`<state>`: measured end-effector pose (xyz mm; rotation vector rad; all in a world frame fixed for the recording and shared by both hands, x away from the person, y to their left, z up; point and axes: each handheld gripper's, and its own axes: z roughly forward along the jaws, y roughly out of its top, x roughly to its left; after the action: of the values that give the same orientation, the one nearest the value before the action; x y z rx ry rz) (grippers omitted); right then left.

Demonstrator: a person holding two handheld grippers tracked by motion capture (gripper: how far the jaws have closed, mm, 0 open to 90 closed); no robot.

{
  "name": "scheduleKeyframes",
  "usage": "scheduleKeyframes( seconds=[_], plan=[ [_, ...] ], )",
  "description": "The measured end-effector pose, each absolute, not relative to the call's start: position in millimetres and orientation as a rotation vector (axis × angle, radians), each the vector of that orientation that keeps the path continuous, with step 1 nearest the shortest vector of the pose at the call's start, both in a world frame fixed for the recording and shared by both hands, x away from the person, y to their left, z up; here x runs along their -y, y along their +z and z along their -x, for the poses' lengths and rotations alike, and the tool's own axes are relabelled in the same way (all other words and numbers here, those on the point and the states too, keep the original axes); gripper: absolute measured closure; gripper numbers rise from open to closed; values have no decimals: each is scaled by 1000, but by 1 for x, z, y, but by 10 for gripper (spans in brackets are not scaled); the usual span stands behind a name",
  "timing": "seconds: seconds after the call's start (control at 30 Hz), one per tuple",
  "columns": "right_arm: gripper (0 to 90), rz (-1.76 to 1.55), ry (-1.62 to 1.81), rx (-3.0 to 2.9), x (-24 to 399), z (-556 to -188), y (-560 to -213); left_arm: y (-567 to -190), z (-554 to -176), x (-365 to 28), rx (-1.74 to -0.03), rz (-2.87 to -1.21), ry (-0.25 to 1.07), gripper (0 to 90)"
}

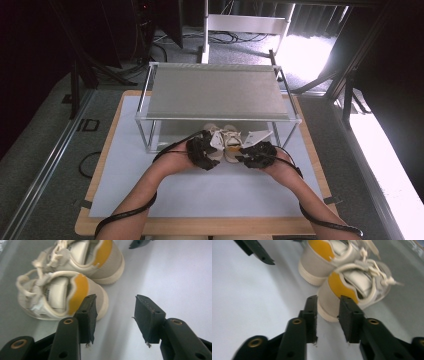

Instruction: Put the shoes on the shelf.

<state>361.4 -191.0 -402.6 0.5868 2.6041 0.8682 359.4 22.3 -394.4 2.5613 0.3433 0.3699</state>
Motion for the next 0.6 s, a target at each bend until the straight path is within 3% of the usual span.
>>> scheduleKeyframes(
  seconds=[0.6],
  plan=[
    [731, -688, 889, -2571, 187, -364, -422, -416, -371, -20, -420, -2532, 354, 550]
  ],
)
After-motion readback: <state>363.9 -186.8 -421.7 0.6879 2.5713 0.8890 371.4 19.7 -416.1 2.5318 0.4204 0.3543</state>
